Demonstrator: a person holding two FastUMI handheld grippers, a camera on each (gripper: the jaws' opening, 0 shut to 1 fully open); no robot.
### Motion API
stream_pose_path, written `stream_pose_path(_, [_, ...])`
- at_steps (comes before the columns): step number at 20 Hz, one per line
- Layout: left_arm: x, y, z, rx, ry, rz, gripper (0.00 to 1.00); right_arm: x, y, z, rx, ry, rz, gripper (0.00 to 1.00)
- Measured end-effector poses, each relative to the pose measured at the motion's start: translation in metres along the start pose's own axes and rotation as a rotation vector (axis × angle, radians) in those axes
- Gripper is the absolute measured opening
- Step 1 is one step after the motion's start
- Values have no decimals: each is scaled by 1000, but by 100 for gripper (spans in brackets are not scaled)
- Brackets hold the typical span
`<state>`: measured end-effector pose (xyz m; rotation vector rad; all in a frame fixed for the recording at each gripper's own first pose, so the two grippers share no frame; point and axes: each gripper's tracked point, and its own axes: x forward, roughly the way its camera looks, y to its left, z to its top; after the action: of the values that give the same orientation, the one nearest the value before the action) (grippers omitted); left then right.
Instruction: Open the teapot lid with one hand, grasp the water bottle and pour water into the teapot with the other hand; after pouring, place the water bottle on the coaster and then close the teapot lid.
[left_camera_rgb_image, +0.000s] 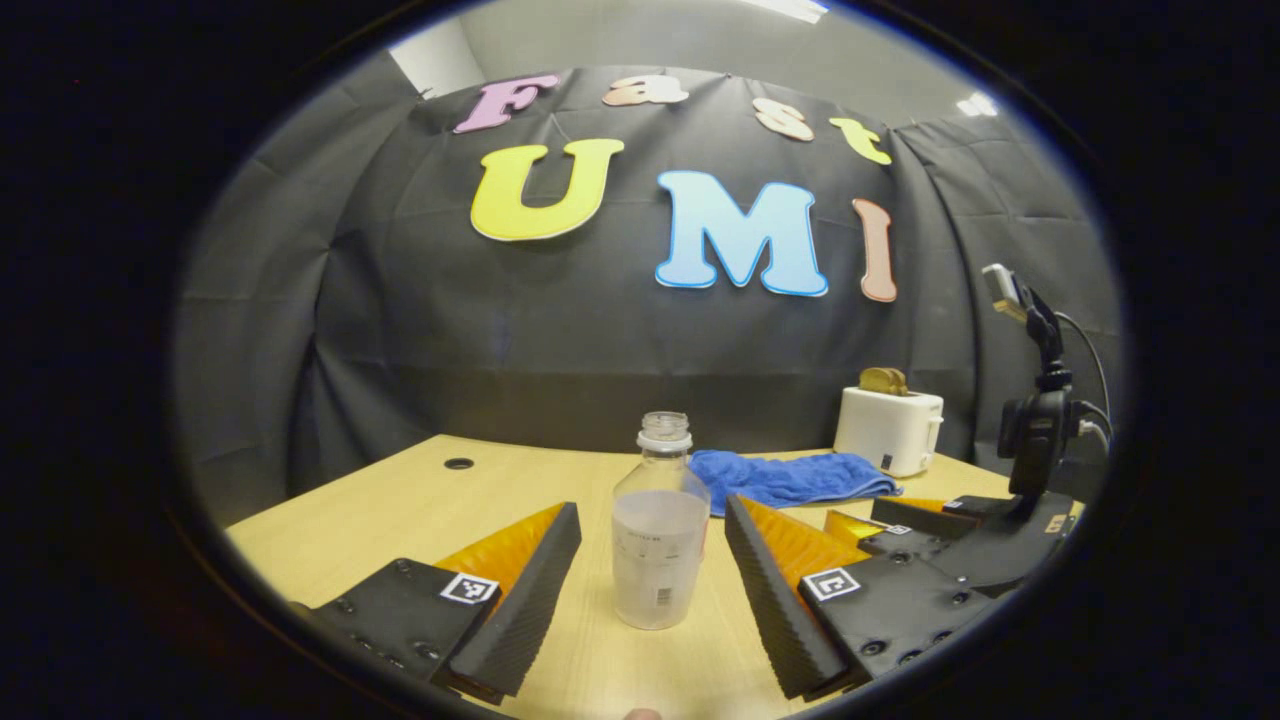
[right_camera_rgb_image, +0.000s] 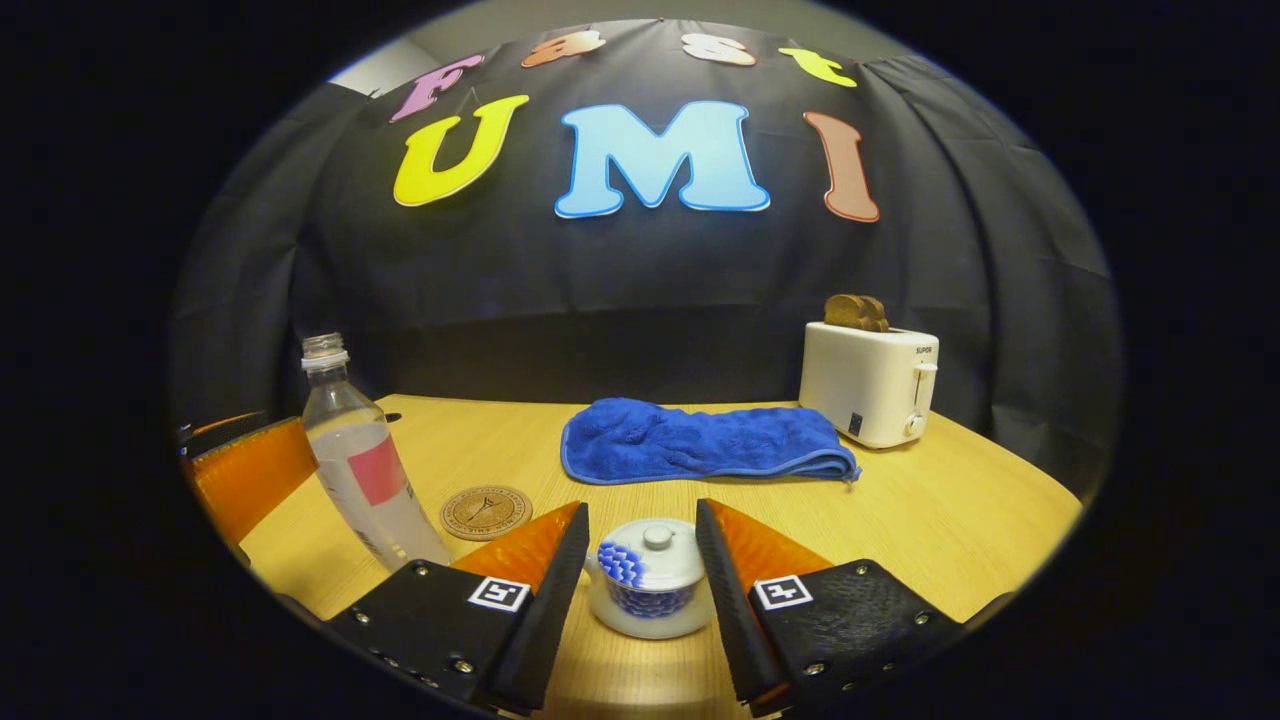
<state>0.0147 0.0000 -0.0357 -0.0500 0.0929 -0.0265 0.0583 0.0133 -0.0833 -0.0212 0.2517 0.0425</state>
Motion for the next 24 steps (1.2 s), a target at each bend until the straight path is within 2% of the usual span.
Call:
stream_pose_path(1, [0, 0, -2, -1, 1, 0, 100, 1, -11, 1, -5, -5, -46, 67])
stream_pose_path(3, [0, 1, -4, -3, 4, 2, 100, 3, -10, 2, 47, -8, -32, 29])
stream_pose_path(8, [2, 1, -6, -18, 8, -2, 100, 7, -5, 4, -1, -22, -11, 29])
stream_pose_path(9, [2, 1, -7, -17, 9, -1, 100, 14, -14, 4, 11, -29, -27, 29])
stream_pose_path(11, [3, 3, -9, -10, 14, 3, 100, 9, -10, 4, 18, -30, -34, 6])
stream_pose_path(18, [10, 6, -25, 4, 56, 12, 100, 10, -11, 8, 6, -49, -20, 6])
stream_pose_path(24, [18, 2, -42, 24, 101, -2, 100, 2, -11, 27, 13, -118, -10, 6])
